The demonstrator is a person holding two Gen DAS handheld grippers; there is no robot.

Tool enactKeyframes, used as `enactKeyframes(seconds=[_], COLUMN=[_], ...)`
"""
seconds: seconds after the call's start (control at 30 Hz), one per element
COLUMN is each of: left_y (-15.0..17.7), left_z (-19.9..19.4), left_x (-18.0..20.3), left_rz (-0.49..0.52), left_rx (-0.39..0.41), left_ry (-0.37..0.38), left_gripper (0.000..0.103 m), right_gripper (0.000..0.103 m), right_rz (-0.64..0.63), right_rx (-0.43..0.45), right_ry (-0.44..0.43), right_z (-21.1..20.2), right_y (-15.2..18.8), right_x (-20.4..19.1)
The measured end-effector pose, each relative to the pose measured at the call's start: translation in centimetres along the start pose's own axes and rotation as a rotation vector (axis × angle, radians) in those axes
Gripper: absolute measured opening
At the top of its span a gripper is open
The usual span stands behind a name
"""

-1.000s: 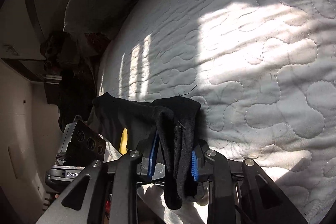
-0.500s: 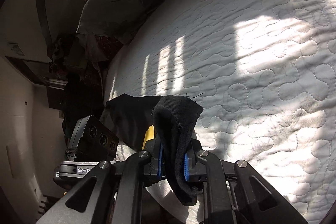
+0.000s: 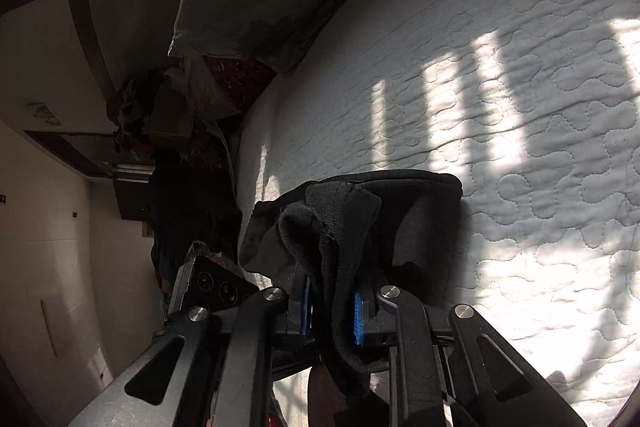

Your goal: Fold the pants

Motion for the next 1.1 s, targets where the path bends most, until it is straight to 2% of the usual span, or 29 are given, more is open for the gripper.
enactKeyframes(seconds=[0.23, 0.33, 0.4, 0.47, 0.53, 0.57, 0.6, 0.7, 0.8, 0.9, 1.0, 1.03, 1.1], left_y=[-6.6, -8.3, -8.6, -8.4, -8.0, -7.6, -7.3, -6.7, -7.0, -8.0, -8.1, -8.0, -7.3], left_z=[-6.1, -7.2, -7.7, -8.4, -9.8, -10.8, -11.9, -14.6, -14.7, -13.9, -14.3, -14.3, -14.1], left_x=[-4.2, -6.3, -7.2, -7.2, -6.5, -6.3, -6.2, -6.1, -5.8, -5.0, -3.4, -2.6, -1.1], left_rz=[-0.095, -0.135, -0.15, -0.127, -0.076, -0.051, -0.034, 0.006, 0.04, 0.051, 0.108, 0.143, 0.235], left_rx=[0.131, 0.143, 0.147, 0.152, 0.202, 0.235, 0.27, 0.344, 0.321, 0.294, 0.287, 0.283, 0.285], left_ry=[0.017, 0.01, 0.004, -0.001, -0.031, -0.051, -0.056, -0.057, -0.067, -0.076, -0.074, -0.075, -0.137], left_gripper=[0.005, 0.005, 0.005, 0.005, 0.005, 0.005, 0.005, 0.005, 0.005, 0.005, 0.005, 0.01, 0.031], right_gripper=[0.019, 0.03, 0.032, 0.035, 0.051, 0.065, 0.074, 0.081, 0.084, 0.084, 0.084, 0.084, 0.084], right_rz=[0.015, 0.037, 0.006, -0.036, -0.086, -0.113, -0.138, -0.169, -0.06, 0.138, 0.292, 0.333, 0.42], right_rx=[-0.073, -0.115, -0.122, -0.137, -0.121, -0.106, -0.082, -0.005, 0.024, -0.007, 0.01, 0.029, 0.073], right_ry=[-0.029, -0.034, 0.015, 0.046, 0.037, 0.026, 0.003, -0.026, -0.089, -0.199, -0.274, -0.306, -0.337], right_z=[10.3, 14.2, 15.5, 15.2, 13.6, 12.5, 11.2, 7.3, 5.4, 6.6, 8.3, 8.8, 9.6], right_y=[0.2, 0.9, 1.2, 1.5, 1.7, 1.9, 2.0, 2.5, 3.8, 5.8, 7.6, 8.0, 8.4], right_x=[-4.2, -5.0, -5.5, -6.4, -7.8, -8.5, -9.2, -9.4, -6.6, -3.0, -0.6, 0.0, 1.0])
Point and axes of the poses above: each gripper's, at about its wrist camera, not at the fingertips, and z roughly the way its jaws point, x to its right, y to its underside, the point moved 3 cm from there along z, roughly the way its jaws point, and after that the axes turned 4 degrees about x, right-handed, at the moved point
